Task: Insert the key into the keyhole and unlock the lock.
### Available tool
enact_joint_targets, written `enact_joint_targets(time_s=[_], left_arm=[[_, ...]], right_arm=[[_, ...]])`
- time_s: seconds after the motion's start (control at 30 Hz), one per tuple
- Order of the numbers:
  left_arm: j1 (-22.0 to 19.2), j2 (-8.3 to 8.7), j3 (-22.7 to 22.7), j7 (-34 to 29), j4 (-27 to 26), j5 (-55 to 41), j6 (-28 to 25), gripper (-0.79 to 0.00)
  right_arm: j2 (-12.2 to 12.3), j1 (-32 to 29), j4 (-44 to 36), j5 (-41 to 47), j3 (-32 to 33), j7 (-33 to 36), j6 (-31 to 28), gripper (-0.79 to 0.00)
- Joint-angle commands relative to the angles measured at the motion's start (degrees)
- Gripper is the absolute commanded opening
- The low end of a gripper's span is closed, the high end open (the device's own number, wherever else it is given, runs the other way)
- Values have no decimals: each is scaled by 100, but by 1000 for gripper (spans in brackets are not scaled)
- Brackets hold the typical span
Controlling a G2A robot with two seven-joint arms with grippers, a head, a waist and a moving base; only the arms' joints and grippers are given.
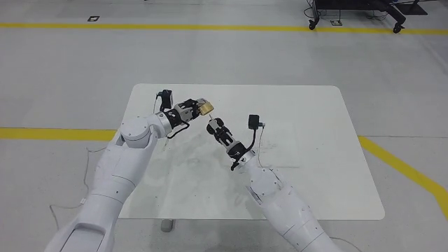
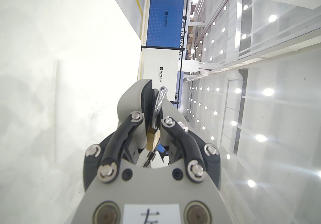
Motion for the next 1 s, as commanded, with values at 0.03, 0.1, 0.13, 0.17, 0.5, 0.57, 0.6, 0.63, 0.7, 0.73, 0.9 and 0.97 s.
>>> enact_joint_targets(time_s=[0.03, 0.1, 0.13, 0.17, 0.5, 0.57, 0.6, 0.63, 0.7, 0.73, 0.9, 0.97], left_arm=[[26, 5, -10, 16, -44, 24, 3, -785], [38, 7, -12, 26, -73, 49, 9, -785], [46, 8, -9, 29, -90, 67, 14, -785], [48, 9, -8, 33, -98, 79, 15, -785], [82, 18, 22, 100, -211, 277, 7, -785], [87, 18, 22, 107, -224, 292, 2, -785], [90, 18, 23, 115, -230, 302, 1, -785], [91, 18, 24, 123, -236, 313, 1, -785], [93, 20, 27, 129, -244, 342, 9, -785], [96, 20, 24, 141, -249, 347, 15, -785], [103, 22, 12, 173, -267, 369, 33, -785], [105, 24, 6, 167, -275, 377, 30, -785]], right_arm=[[-16, 30, 39, 38, -19, -42, 91, -785], [-26, 56, 83, 111, -21, -40, 88, -785], [-30, 72, 116, 127, -15, -57, 79, -785], [-32, 77, 131, 137, -10, -72, 80, -785], [-51, 132, 218, 270, 10, -12, 83, -785], [-59, 146, 237, 282, -4, -6, 108, -785], [-62, 153, 246, 289, -8, -4, 114, -785], [-65, 157, 250, 303, -8, -8, 116, -785], [-69, 161, 254, 300, -12, -14, 99, -785], [-71, 157, 252, 303, -13, -14, 87, -785], [-69, 127, 220, 351, -1, 67, 57, -785], [-64, 116, 205, 381, 11, 140, 57, -785]])
